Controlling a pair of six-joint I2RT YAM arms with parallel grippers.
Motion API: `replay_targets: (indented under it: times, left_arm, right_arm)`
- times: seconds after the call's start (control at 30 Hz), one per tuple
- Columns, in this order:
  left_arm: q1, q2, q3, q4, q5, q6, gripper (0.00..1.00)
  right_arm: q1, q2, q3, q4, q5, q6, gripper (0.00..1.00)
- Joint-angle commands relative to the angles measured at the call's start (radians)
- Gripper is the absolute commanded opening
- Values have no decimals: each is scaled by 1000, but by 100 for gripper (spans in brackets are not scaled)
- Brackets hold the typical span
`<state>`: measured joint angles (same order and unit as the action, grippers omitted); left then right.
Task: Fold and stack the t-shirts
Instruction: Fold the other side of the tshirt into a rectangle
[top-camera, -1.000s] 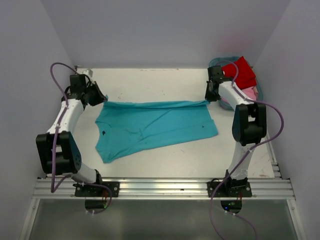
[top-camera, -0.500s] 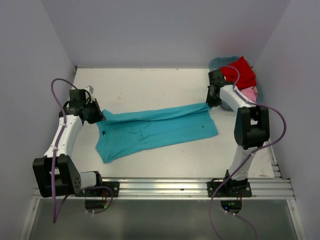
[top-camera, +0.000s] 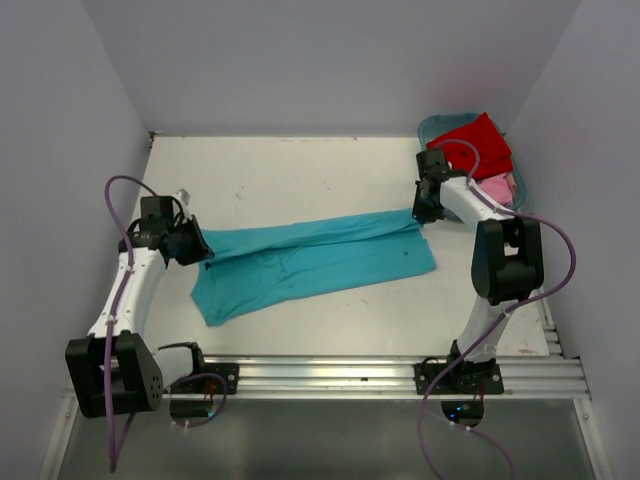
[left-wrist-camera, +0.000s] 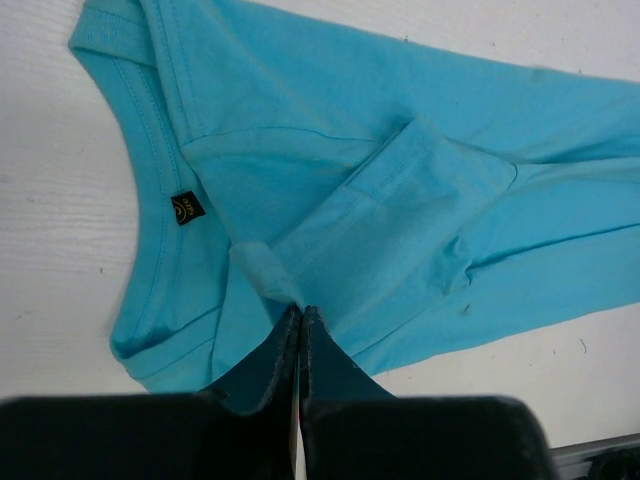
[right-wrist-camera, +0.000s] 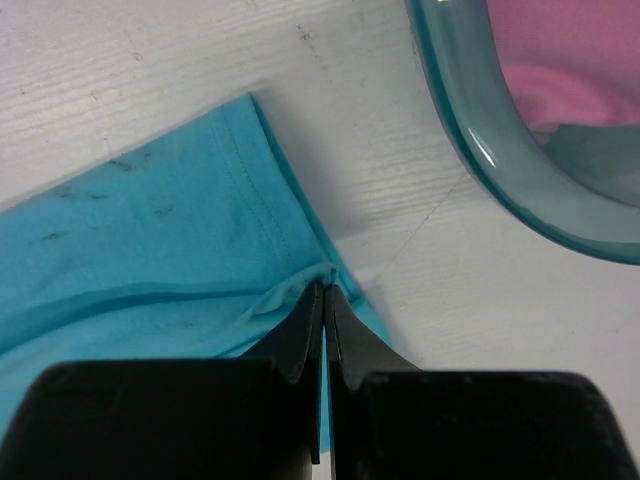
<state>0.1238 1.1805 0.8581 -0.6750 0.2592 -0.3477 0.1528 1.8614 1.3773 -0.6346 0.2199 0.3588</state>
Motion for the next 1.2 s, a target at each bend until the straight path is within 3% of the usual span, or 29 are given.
replay_targets:
  times: [0.0,0.2,0.3,0.37,0.43,0.47,0.5,0.53,0.57,0.6,0.77,0.87,0.9,0.93,0.97,1.0,1.03,1.1,1.13,1.17]
  left_arm:
    - [7,-38,-22,-14,20,1,0]
    - [5,-70,-57,-46,52,3,0]
    - [5,-104,-65,-70,34,12,5]
    - [4,-125,-56,-101,25,15,23]
    - [5,-151,-47,-121,5,9,36]
    - [5,-162,-28,-142,-1,-2,61]
    - [4,-186,-19,-152,-12,-8,75]
    - [5,-200,1,-155,-14,-14,100]
    - [5,-215,10,-149,-14,-31,100]
    - [5,-246,15,-134,-12,-40,100]
    - [5,-240,24,15,3,-79,100]
    - [5,-151,25,106,17,-97,94]
    - [5,-101,25,130,40,-100,90]
    - [4,-73,27,182,52,-102,77]
    - [5,-52,21,214,67,-106,70]
    - [4,-6,16,244,93,-123,63]
    - [5,16,15,290,107,-126,46]
    - [5,80,7,334,121,-145,31]
    - [5,102,9,350,115,-148,15]
    - [5,125,7,357,106,-151,9]
  right_arm:
    - [8,-53,-11,0,24,12,0]
    - [14,-60,-20,-23,41,22,0]
    - [16,-85,-21,-45,47,35,0]
    - [22,-97,-26,-63,50,42,0]
    - [27,-108,-23,-92,62,49,9]
    - [27,-114,-15,-103,67,51,34]
    - [30,-120,-11,-115,73,58,43]
    - [31,-137,-4,-128,85,58,51]
    - [34,-146,-3,-129,85,62,62]
    - [39,-156,-1,-123,81,63,67]
    - [42,-141,49,-88,29,66,71]
    - [42,-69,110,-86,-16,62,60]
    - [42,-51,124,-83,-28,58,30]
    - [42,-32,137,-79,-39,62,10]
    - [42,-15,156,-76,-53,62,0]
    - [42,19,164,-71,-79,65,0]
    - [42,34,175,-60,-91,66,0]
    - [42,83,190,-60,-126,74,0]
    - [42,94,196,-62,-138,77,0]
    - [42,104,195,-56,-148,80,0]
